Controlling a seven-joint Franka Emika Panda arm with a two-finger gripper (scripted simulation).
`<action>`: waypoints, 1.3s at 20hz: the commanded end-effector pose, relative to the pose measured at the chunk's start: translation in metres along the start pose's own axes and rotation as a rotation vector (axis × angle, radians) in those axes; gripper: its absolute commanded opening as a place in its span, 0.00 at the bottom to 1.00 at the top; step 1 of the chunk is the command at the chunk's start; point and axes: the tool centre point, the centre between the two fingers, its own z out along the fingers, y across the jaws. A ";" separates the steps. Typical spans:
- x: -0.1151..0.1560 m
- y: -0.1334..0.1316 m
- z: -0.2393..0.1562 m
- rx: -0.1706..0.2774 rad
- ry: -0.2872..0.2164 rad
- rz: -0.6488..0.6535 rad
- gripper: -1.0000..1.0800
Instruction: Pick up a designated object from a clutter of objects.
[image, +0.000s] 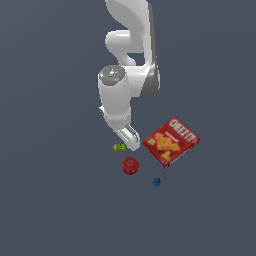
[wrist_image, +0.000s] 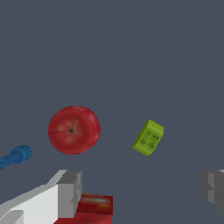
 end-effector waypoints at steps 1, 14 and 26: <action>0.000 0.005 0.014 -0.003 0.003 0.078 0.96; -0.003 0.034 0.072 -0.024 0.031 0.417 0.96; -0.003 0.044 0.086 -0.030 0.043 0.507 0.96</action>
